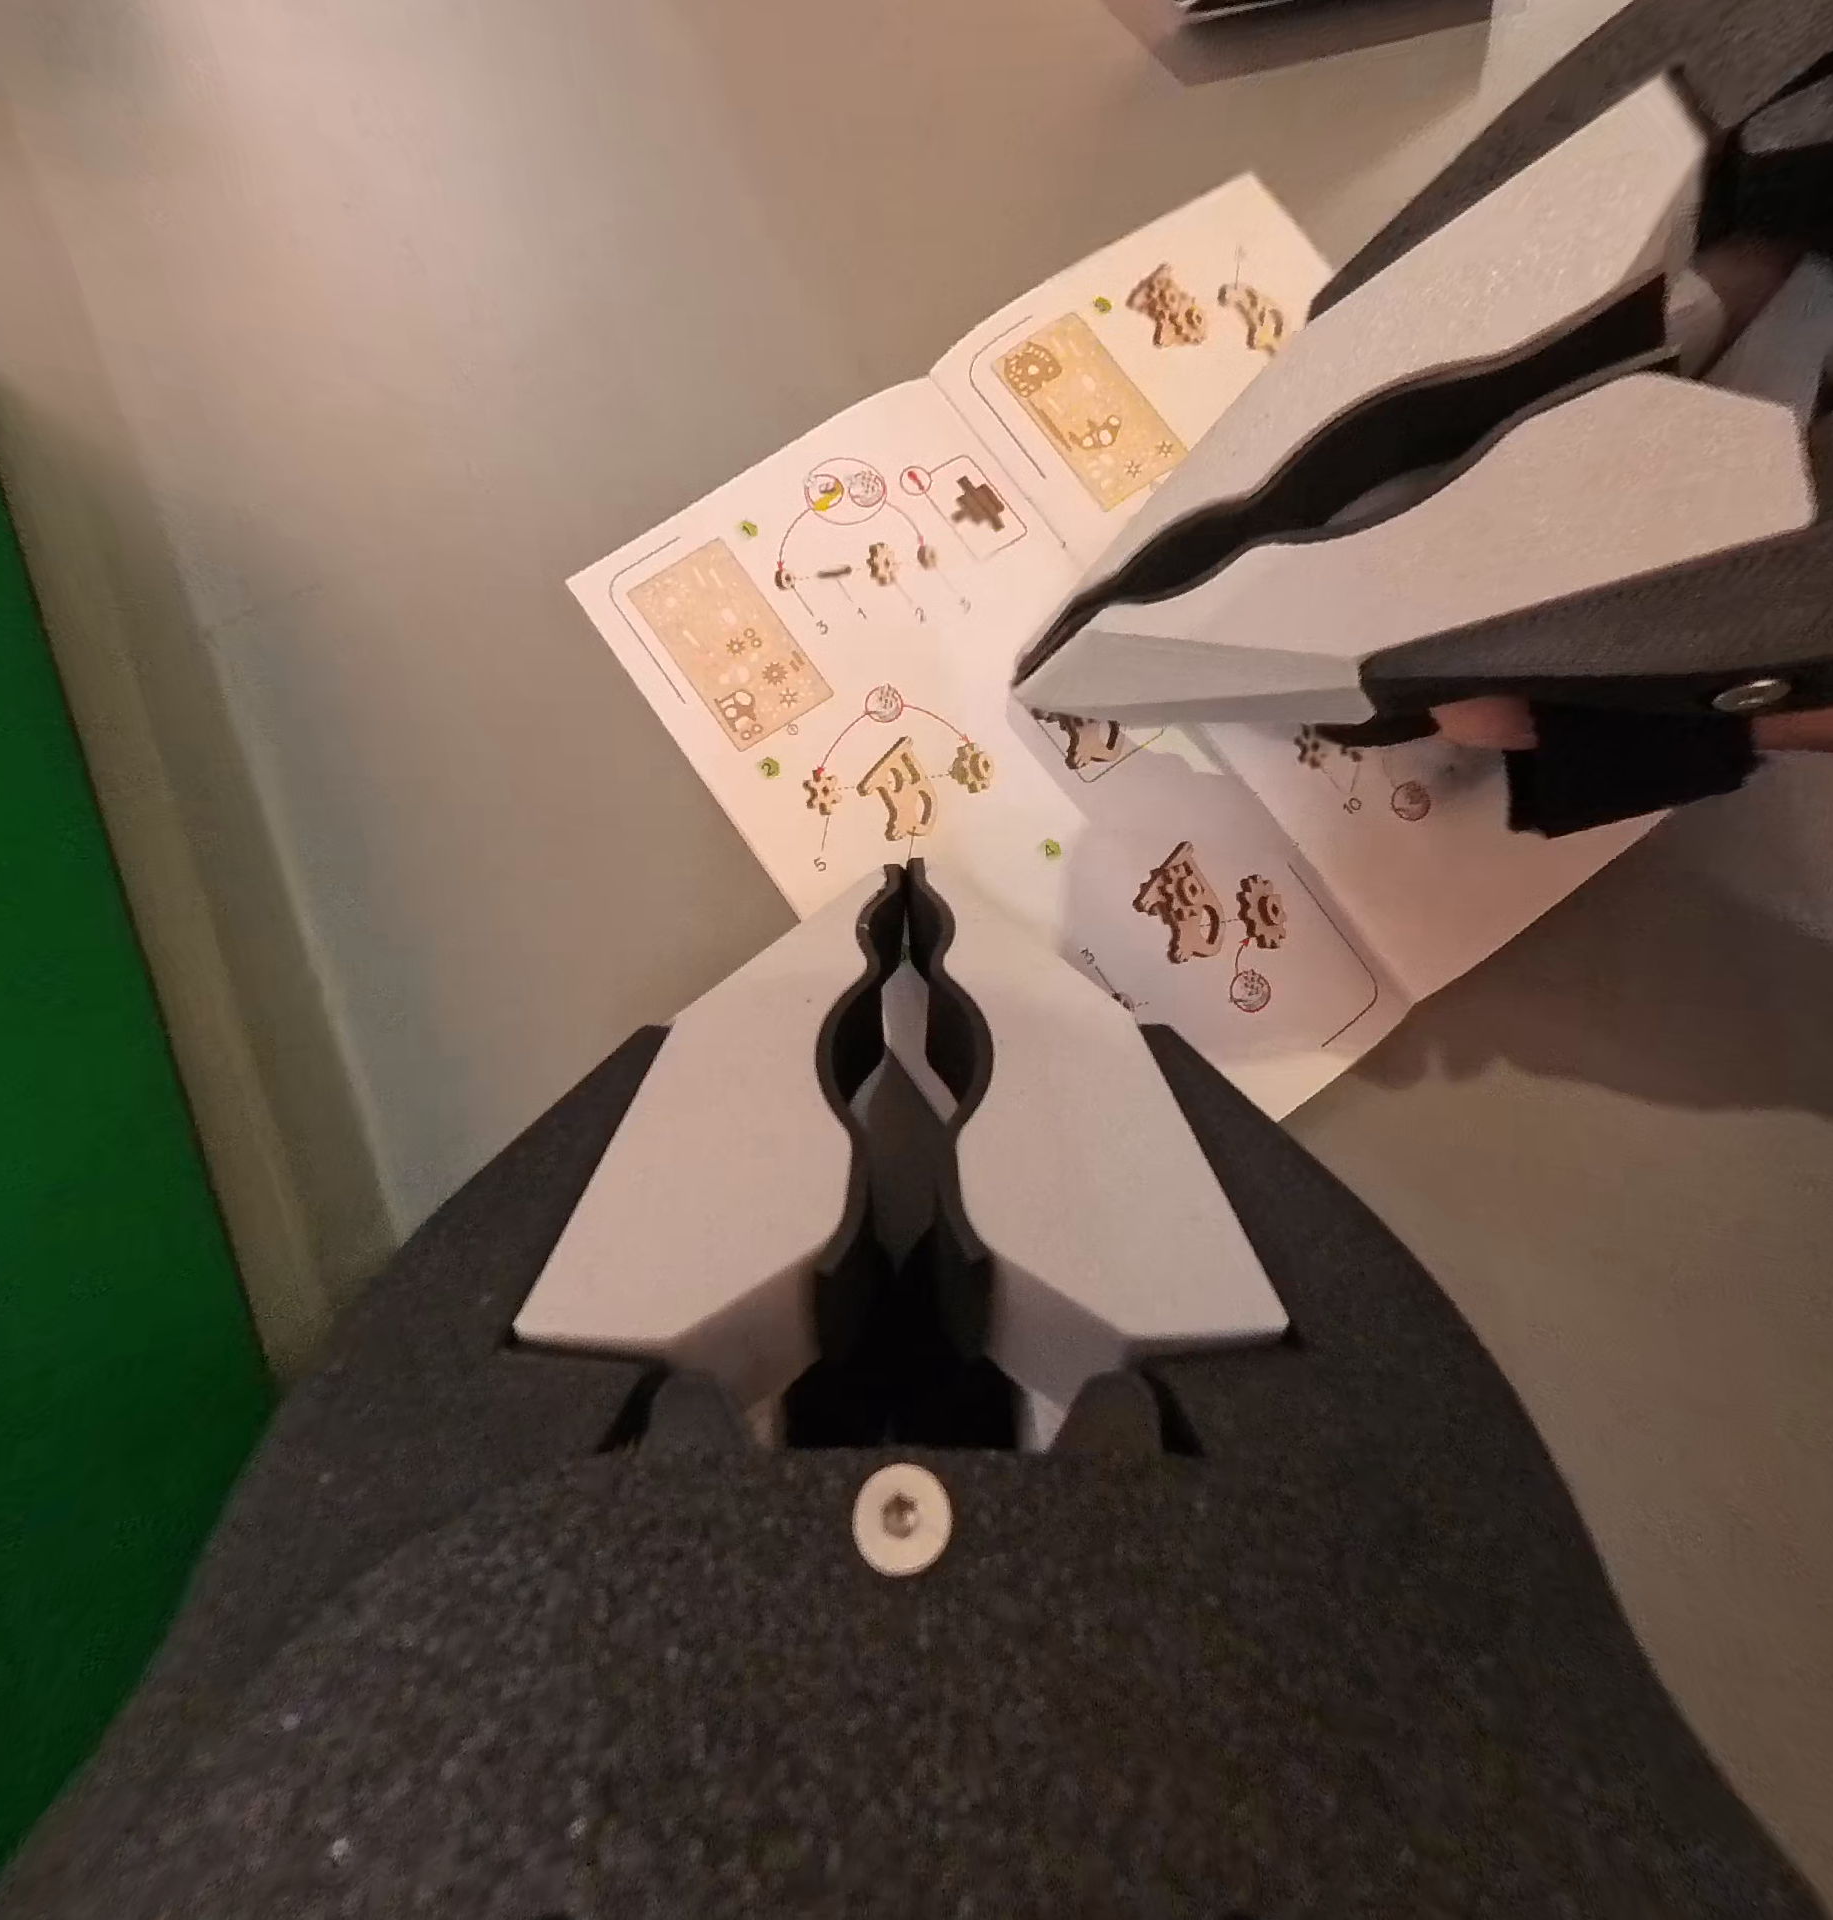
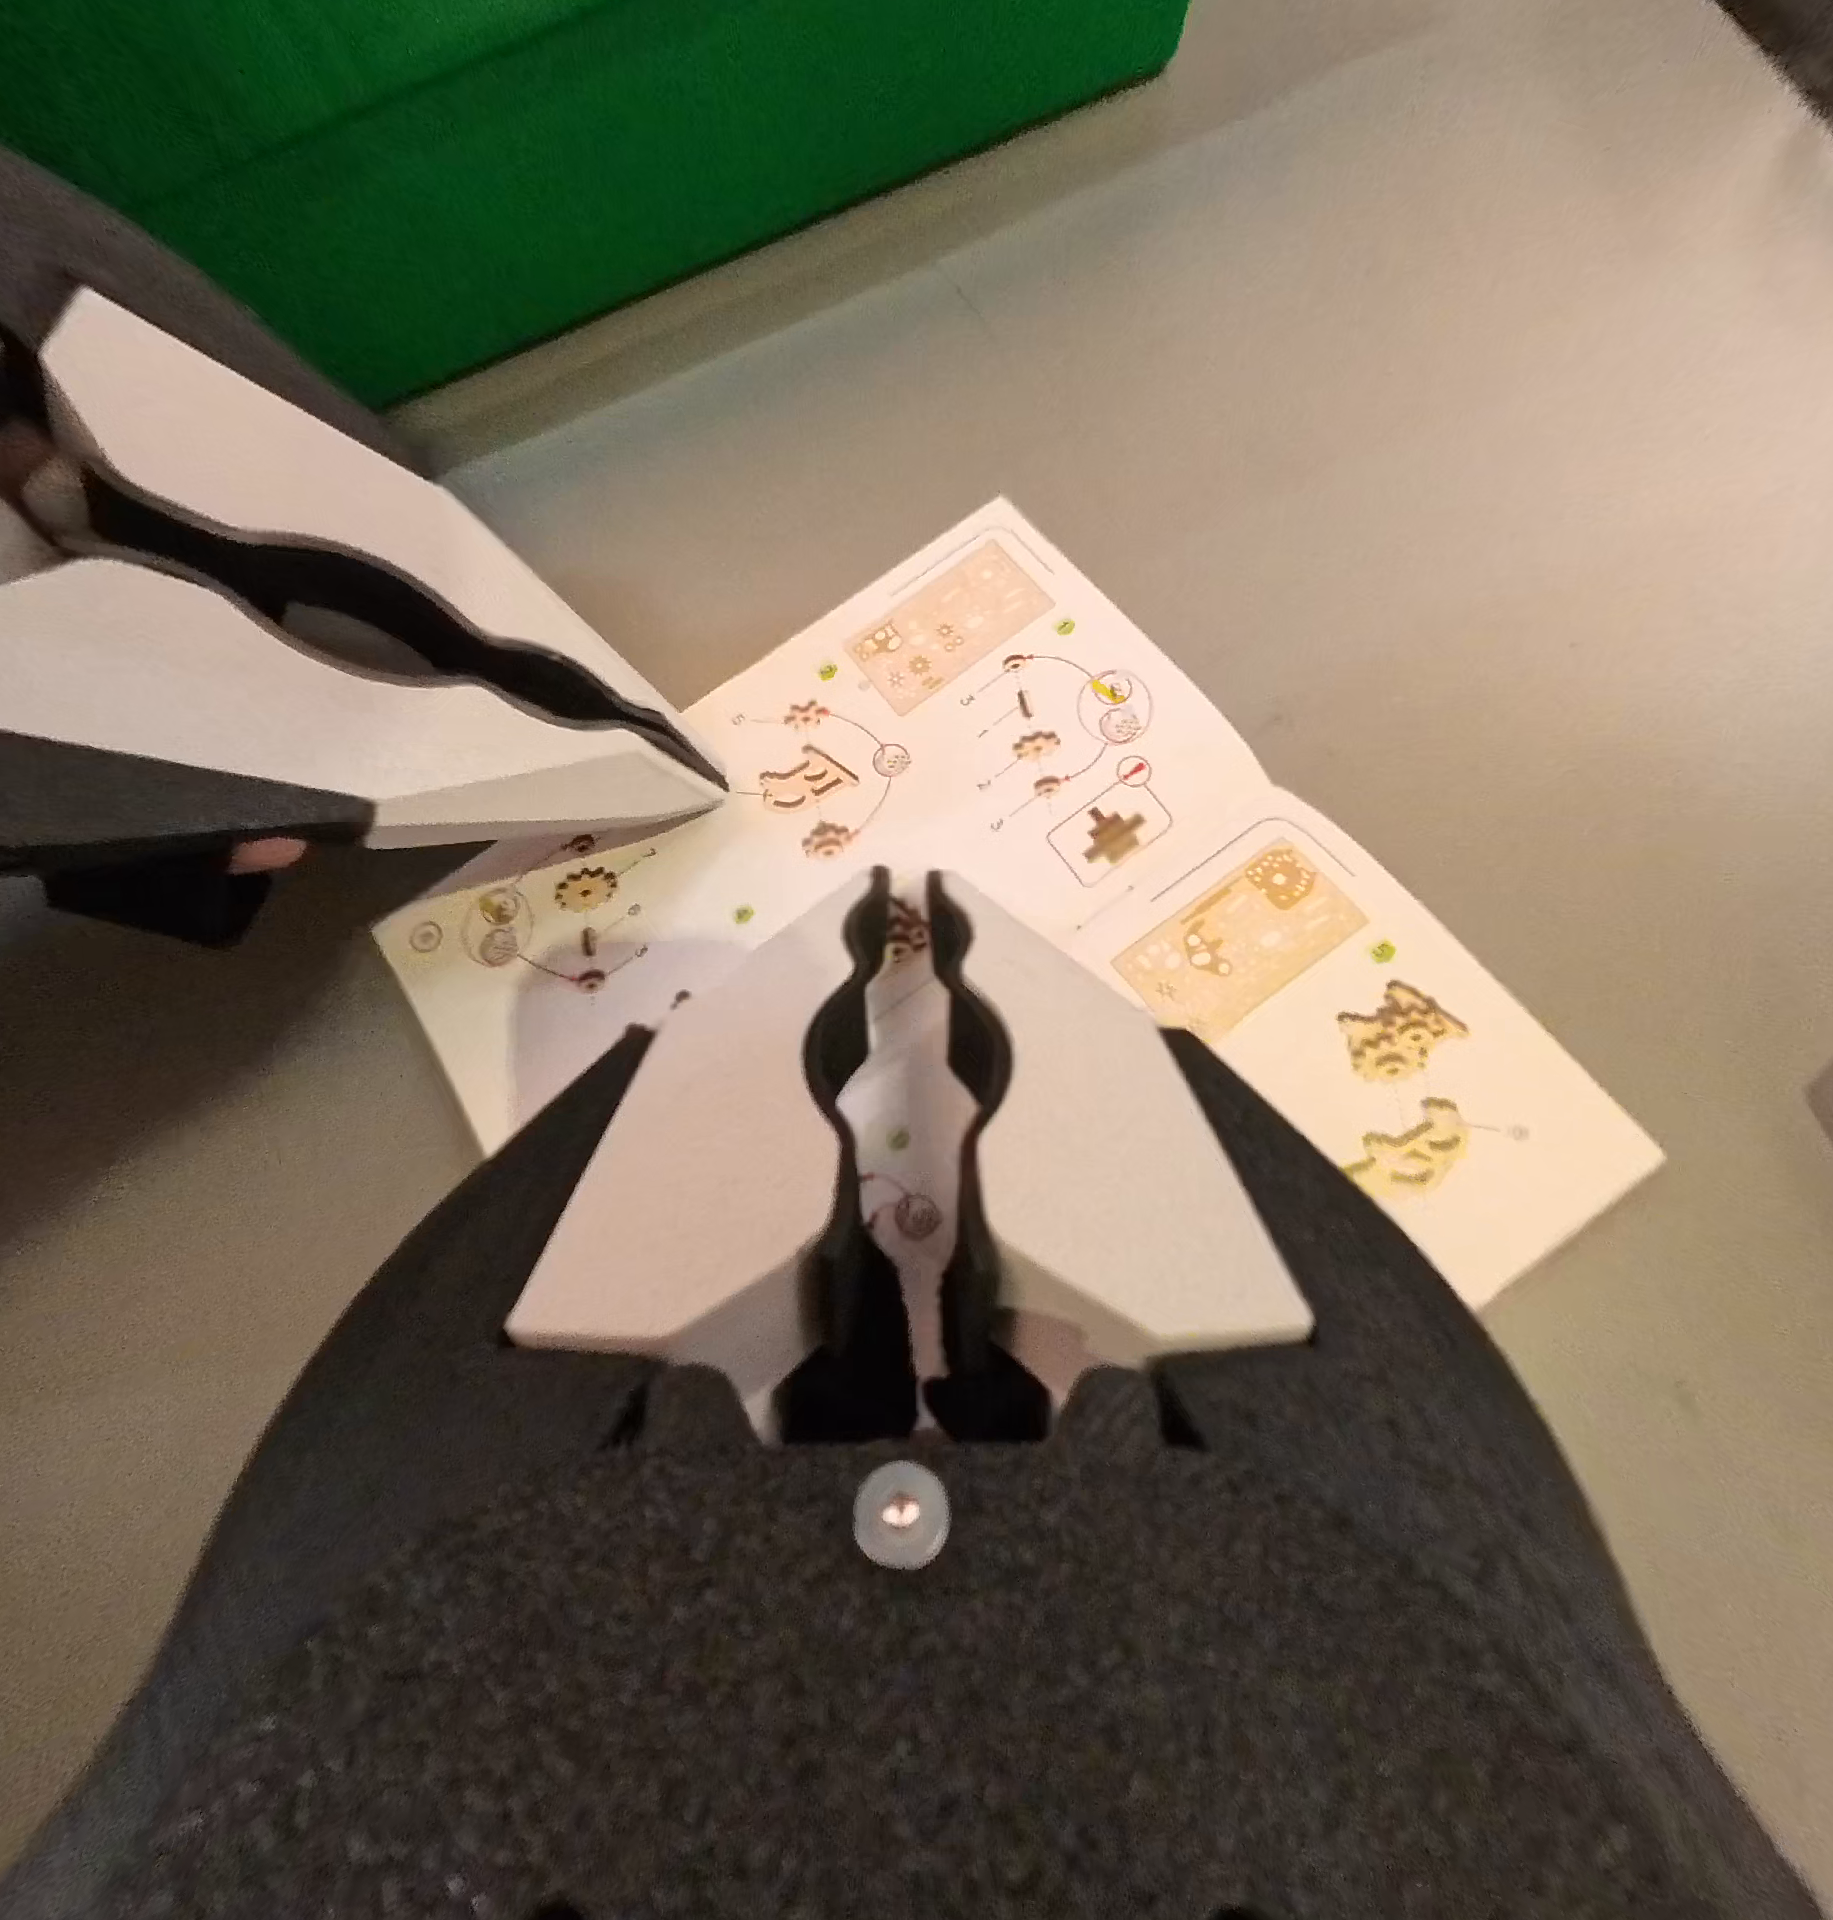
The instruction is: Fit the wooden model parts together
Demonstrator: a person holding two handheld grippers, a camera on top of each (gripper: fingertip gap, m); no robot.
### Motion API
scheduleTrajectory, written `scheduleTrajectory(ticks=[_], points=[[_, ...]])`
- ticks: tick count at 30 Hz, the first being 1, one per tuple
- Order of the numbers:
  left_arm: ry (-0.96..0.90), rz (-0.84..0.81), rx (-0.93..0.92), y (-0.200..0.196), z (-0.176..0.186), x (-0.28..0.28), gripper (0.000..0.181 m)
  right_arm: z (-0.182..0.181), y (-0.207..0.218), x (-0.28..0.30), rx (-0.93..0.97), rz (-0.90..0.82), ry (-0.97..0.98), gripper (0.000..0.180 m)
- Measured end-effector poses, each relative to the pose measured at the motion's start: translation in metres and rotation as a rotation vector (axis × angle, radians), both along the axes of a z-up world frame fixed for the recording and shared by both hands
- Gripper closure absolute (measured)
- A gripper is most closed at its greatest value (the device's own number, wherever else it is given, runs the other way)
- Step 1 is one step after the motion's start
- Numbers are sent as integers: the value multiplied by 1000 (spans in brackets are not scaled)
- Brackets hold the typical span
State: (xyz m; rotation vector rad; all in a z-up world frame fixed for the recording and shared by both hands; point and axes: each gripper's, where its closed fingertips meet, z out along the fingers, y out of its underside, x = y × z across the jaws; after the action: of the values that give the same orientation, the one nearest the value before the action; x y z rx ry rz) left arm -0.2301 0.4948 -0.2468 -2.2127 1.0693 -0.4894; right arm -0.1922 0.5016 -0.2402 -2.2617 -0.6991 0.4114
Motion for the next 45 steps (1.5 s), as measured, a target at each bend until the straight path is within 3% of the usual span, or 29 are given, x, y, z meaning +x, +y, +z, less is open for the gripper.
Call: scheduleTrajectory(ticks=[6,9,13,17,21,32,37,39,41,45], points=[[5,-2,-4,0,0,0,181,9,-35,-3,-30,18,33,158],[6,-1,4,0,0,1,181,-1,-46,-1,-41,11,-61,144],[5,3,6,1,0,1,181,-6,-43,0,-10,-21,-128,148],[-58,18,-28,-1,9,4,180,-6,-32,1,4,-53,-132,151],[-164,46,-23,-3,43,1,177,-5,-14,1,11,-80,-139,152],[-185,81,41,-30,98,-72,165,-5,55,-4,33,-111,-139,153],[-126,228,158,34,138,-150,159,-5,53,0,45,-117,-121,154],[-11,264,141,66,126,-180,147,-4,50,-2,47,-77,-123,158],[120,306,142,98,106,-206,135,0,45,6,35,-75,-165,141],[193,295,-12,120,62,-211,111,17,-8,30,-20,-182,-62,140]])
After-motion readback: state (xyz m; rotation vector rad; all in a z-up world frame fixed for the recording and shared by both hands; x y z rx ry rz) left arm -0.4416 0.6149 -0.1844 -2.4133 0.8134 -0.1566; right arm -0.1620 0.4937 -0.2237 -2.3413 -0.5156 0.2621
